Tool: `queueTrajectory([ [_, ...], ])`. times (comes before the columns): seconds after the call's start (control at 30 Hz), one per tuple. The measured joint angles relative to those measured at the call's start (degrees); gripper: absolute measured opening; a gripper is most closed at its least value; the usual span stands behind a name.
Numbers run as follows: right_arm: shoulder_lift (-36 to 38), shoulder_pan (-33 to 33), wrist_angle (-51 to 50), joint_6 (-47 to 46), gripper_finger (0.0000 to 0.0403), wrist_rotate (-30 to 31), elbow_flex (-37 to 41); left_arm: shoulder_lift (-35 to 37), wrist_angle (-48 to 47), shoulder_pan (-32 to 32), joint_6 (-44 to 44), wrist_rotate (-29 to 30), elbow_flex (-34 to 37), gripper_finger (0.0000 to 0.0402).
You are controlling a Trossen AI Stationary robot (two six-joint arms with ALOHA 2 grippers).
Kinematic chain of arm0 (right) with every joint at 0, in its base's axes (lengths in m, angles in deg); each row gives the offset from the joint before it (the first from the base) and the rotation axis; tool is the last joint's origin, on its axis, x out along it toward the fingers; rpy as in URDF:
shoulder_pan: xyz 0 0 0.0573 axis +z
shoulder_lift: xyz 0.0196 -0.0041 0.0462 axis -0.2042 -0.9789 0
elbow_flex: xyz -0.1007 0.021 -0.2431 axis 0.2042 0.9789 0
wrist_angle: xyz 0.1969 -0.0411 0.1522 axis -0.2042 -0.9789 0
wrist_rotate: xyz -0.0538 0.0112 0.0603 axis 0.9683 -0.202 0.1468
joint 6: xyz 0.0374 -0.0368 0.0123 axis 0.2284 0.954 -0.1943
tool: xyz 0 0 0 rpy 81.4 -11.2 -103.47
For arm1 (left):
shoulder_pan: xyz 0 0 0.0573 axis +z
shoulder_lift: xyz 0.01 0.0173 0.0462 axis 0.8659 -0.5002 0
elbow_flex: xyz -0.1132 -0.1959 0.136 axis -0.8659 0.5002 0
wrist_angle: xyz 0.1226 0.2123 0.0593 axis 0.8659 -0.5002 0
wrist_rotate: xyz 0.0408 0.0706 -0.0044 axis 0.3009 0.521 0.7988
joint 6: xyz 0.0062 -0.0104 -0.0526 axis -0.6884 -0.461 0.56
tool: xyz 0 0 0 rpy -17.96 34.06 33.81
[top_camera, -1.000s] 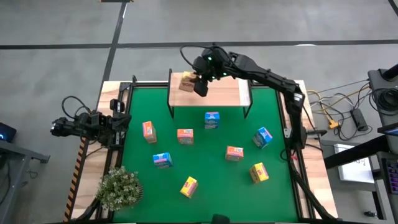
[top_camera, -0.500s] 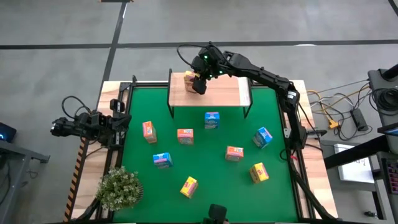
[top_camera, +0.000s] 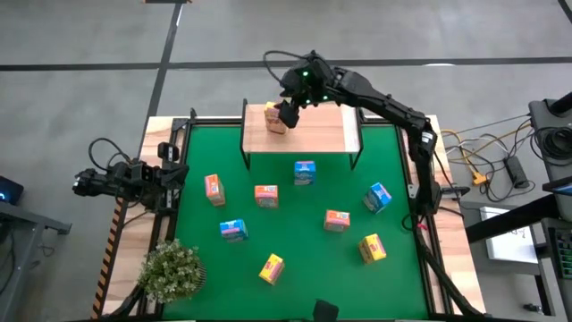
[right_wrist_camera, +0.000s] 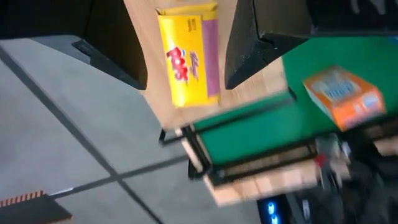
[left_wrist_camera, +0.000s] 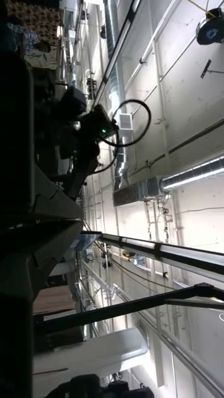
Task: Stack cereal on shelf
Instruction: Put the top right yellow cereal box on the shelf
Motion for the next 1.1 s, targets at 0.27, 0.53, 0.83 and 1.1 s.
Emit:
queueTrajectory([
  [0.27, 4.86, 4.26, -3.93, -0.69, 0.0147, 0.01, 0.51, 0.00, -0.03, 0.00, 0.00, 0.00, 0.00, 0.0000],
  [0.53, 5.33, 12.79, -4.75, 1.70, 0.0022, 13.07, 12.35, 0.00, -0.04, -0.02, -0.03, 0.00, 0.00, 0.0000],
  [0.83, 5.56, 16.25, 21.12, 3.87, 0.0012, 27.24, 34.54, 0.00, -0.24, 0.00, -0.04, 0.00, 0.00, 0.0000],
  [1.1, 5.66, 11.76, 37.16, 3.89, 0.0012, 28.74, 42.43, 0.00, -0.20, 0.02, -0.07, 0.00, 0.00, 0.0000],
])
